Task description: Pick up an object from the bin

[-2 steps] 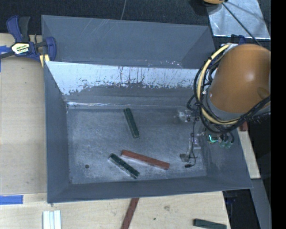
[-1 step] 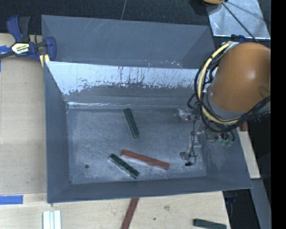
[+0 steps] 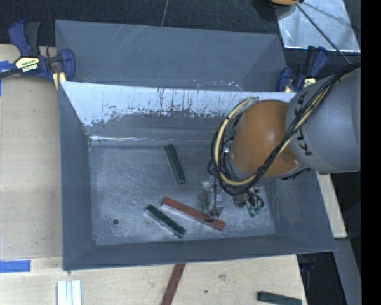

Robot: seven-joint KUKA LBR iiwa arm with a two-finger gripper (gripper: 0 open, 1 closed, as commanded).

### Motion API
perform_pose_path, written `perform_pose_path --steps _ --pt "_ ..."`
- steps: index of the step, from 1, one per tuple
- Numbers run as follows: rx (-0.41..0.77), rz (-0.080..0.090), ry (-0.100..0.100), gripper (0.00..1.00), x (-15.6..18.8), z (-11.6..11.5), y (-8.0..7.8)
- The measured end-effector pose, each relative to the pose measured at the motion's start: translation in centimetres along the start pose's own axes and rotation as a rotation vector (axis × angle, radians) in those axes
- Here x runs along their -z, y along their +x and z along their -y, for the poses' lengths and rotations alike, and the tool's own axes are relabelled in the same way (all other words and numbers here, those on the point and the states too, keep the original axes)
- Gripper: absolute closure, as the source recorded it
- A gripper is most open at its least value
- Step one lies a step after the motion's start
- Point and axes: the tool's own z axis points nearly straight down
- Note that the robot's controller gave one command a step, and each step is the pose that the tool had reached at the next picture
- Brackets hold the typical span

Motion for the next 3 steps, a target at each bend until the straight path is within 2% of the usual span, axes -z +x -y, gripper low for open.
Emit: perform_pose_path --steps 1,3 --pt "0.001 0.003 0.001 0.00 0.08 0.02 -0.09" --pt "0.003 0.002 0.001 0.00 0.08 -0.04 -0.09"
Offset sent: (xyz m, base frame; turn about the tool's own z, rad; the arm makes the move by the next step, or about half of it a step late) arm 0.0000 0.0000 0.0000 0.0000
